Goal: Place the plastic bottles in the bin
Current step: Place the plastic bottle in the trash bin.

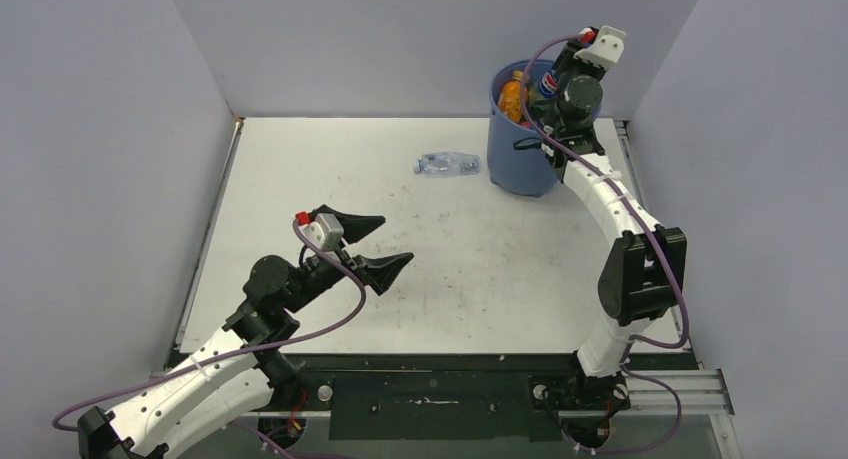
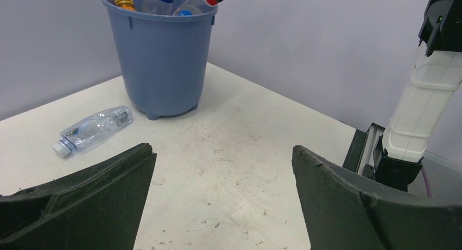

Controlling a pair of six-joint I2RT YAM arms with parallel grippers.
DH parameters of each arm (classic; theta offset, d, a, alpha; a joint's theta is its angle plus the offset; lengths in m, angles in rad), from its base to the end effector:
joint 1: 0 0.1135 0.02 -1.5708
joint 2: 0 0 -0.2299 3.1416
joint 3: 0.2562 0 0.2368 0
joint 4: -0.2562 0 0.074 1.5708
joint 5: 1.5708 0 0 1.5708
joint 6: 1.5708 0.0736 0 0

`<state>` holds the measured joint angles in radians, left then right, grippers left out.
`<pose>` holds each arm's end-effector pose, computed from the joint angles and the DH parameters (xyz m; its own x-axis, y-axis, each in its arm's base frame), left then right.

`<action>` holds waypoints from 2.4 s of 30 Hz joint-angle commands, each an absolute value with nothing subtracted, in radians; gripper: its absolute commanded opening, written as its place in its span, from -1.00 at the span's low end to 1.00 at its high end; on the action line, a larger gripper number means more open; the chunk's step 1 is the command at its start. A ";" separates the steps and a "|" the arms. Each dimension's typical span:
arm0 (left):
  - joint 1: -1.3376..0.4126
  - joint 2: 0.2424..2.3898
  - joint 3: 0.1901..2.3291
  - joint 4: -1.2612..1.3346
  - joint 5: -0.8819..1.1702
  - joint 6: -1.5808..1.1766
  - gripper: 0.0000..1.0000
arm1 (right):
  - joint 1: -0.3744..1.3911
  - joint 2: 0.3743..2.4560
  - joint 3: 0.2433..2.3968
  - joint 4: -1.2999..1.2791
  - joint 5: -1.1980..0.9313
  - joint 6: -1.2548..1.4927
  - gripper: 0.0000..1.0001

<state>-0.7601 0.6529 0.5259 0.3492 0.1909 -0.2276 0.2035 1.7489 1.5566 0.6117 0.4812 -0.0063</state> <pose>0.1461 -0.1582 0.3159 -0.0273 -0.2797 -0.9597 0.8258 0.5348 -0.1793 0.4224 0.0524 0.4116 0.3973 0.0763 -0.9145 0.2374 0.9541 0.1827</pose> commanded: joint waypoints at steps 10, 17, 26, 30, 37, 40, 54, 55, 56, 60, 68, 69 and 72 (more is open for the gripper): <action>-0.765 0.651 0.531 0.400 0.190 -0.212 0.92 | 0.193 1.727 1.483 0.602 0.395 0.076 -0.89; -0.766 0.644 0.532 0.400 0.196 -0.212 0.92 | 0.204 1.654 1.521 0.634 0.334 0.153 -0.89; -0.766 0.634 0.532 0.399 0.197 -0.210 0.92 | 0.278 1.604 1.570 0.643 0.320 0.064 -0.89; -0.768 0.635 0.531 0.397 0.197 -0.209 0.92 | 0.281 1.586 1.519 0.651 0.352 0.058 -0.89; -0.777 0.647 0.533 0.391 0.196 -0.201 0.92 | 0.261 1.571 1.508 0.698 0.427 0.011 -0.89; -0.777 0.646 0.534 0.390 0.194 -0.198 0.92 | 0.271 1.592 1.523 0.697 0.443 -0.082 -0.89; -0.778 0.652 0.532 0.386 0.186 -0.189 0.92 | 0.267 1.641 1.374 0.707 0.436 -0.140 -0.89; -0.778 0.652 0.532 0.385 0.188 -0.189 0.92 | 0.266 1.638 1.363 0.702 0.436 -0.140 -0.89; -0.779 0.652 0.532 0.385 0.189 -0.190 0.92 | 0.267 1.631 1.351 0.698 0.431 -0.136 -0.89; -0.778 0.650 0.532 0.385 0.192 -0.190 0.93 | 0.265 1.604 1.314 0.660 0.425 -0.104 -0.60; -0.779 0.650 0.534 0.385 0.192 -0.191 0.92 | 0.248 1.606 1.408 0.472 0.367 -0.031 0.24; -0.779 0.650 0.534 0.385 0.192 -0.190 0.92 | 0.243 1.607 1.420 0.458 0.362 -0.017 0.23; -0.780 0.650 0.534 0.385 0.192 -0.191 0.92 | 0.229 1.601 1.432 0.439 0.344 0.042 0.23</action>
